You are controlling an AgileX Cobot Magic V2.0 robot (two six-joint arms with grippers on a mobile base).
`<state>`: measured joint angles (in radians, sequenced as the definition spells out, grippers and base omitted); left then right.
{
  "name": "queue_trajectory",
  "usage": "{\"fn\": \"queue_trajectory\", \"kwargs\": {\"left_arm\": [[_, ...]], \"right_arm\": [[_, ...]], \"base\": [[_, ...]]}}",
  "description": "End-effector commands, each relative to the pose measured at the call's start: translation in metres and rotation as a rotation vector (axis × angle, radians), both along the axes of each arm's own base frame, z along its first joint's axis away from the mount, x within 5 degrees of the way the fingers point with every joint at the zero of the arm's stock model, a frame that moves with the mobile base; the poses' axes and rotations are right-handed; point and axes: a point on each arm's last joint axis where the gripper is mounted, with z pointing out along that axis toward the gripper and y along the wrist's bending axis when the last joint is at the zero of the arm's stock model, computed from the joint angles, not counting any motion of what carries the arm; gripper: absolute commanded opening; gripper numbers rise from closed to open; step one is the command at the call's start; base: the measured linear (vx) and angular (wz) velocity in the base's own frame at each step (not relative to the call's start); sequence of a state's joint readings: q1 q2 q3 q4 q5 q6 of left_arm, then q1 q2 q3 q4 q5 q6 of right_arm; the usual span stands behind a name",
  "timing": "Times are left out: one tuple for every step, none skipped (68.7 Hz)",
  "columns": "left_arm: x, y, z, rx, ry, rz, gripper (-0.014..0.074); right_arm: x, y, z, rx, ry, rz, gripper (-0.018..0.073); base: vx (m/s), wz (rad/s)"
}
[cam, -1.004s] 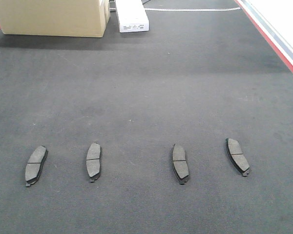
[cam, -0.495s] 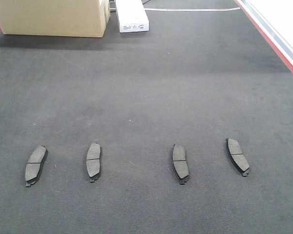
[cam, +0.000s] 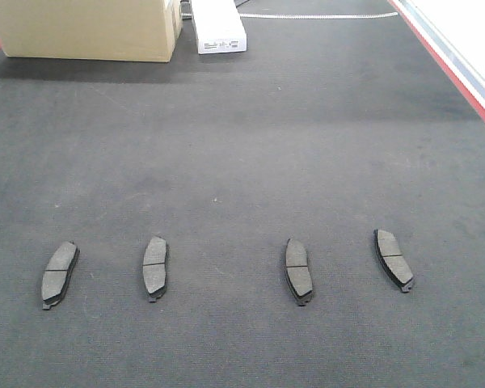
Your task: Move and align brake pads A on conveyor
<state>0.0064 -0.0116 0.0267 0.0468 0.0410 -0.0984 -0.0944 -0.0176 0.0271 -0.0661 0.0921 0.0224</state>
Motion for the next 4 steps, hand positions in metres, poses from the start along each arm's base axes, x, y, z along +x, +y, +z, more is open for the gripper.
{"fn": "queue_trajectory", "kwargs": {"left_arm": [[-0.0006, -0.0008, -0.0002, -0.010, -0.067, -0.013, -0.0006], [-0.0006, -0.0008, -0.0002, -0.010, -0.067, -0.013, -0.0006], [-0.0006, -0.0008, -0.0002, -0.010, -0.067, -0.013, -0.0006], [-0.0006, -0.0008, -0.0002, -0.010, -0.067, -0.013, -0.0006]], "right_arm": [[-0.0004, 0.0003, 0.0045, -0.020, -0.071, 0.002, -0.0010], [-0.0004, 0.0003, 0.0045, -0.020, -0.071, 0.002, -0.0010], [-0.0004, 0.0003, 0.0045, -0.020, -0.071, 0.002, -0.0010], [-0.0004, 0.0003, 0.0045, -0.020, -0.071, 0.002, -0.0010]], "base": [[0.00, 0.00], [0.00, 0.00], [0.00, 0.00], [0.00, 0.00]]}}
